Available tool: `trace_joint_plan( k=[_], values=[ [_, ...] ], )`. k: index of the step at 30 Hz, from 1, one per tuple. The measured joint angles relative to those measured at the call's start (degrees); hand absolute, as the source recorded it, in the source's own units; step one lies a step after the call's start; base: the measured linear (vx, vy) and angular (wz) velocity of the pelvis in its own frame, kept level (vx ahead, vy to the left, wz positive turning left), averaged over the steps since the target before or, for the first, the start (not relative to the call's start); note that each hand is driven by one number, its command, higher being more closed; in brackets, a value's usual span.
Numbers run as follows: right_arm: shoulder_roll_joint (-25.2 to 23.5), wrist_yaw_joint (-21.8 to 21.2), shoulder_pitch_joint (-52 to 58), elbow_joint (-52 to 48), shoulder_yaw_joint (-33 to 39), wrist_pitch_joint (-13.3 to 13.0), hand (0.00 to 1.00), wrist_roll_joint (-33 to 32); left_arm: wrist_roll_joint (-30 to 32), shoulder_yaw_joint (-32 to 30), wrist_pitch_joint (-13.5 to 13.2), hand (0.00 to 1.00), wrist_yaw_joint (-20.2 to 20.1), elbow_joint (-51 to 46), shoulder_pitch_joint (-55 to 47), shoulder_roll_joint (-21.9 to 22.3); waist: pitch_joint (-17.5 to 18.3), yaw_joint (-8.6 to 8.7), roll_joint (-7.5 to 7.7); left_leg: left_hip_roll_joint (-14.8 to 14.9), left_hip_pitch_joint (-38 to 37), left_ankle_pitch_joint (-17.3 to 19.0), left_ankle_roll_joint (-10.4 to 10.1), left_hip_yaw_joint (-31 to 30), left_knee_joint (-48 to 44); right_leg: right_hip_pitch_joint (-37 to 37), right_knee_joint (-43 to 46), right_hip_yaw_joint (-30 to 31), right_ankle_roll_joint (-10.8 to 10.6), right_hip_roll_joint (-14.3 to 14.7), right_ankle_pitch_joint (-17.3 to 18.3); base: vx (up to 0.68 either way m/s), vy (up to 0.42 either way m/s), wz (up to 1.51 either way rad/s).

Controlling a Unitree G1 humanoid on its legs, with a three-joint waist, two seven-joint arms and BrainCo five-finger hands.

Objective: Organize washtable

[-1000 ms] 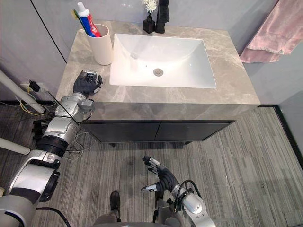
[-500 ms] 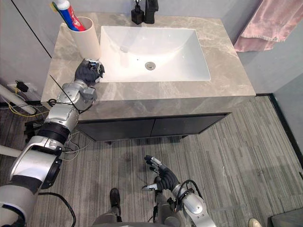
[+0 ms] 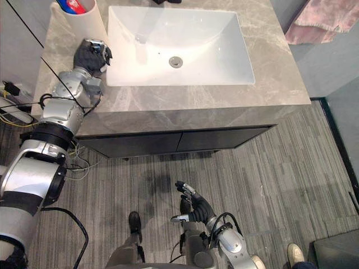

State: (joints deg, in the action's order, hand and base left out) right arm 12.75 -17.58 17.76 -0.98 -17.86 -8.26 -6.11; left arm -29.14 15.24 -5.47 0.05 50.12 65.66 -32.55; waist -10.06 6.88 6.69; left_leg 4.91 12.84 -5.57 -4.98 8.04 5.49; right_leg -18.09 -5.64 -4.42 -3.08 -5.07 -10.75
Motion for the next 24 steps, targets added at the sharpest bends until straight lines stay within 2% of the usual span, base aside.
trace_joint_plan(
  k=[5,20,24],
  values=[
    [0.0,0.1,0.0,-0.3,0.0,-0.2,0.0,0.0,0.0,0.1,-0.1,1.0,0.0,1.8,4.5,-0.8,-1.8,0.3,1.01,0.0,0.6,0.0,0.0,-0.1,0.0,-0.5,0.0,-0.1,0.0,0.0,0.0,0.01,0.002,0.0],
    [0.0,0.4,-0.1,-0.6,0.0,-0.4,0.0,-0.1,-0.7,0.5,-2.6,1.0,0.4,4.6,12.7,-4.8,-4.9,0.48,1.76,0.1,3.7,0.0,0.0,-0.4,0.0,-3.4,0.0,-0.1,-0.4,0.0,-0.3,0.0,0.001,0.0],
    [0.0,0.4,-0.1,-1.1,-0.1,-0.4,0.0,-0.4,-1.3,2.5,-2.7,1.0,0.5,5.6,16.2,-6.4,-6.1,0.7,1.97,0.1,4.9,0.0,0.0,-0.5,0.0,-4.4,0.0,-0.1,-0.5,0.0,-0.5,-0.01,0.009,0.02]
  ],
)
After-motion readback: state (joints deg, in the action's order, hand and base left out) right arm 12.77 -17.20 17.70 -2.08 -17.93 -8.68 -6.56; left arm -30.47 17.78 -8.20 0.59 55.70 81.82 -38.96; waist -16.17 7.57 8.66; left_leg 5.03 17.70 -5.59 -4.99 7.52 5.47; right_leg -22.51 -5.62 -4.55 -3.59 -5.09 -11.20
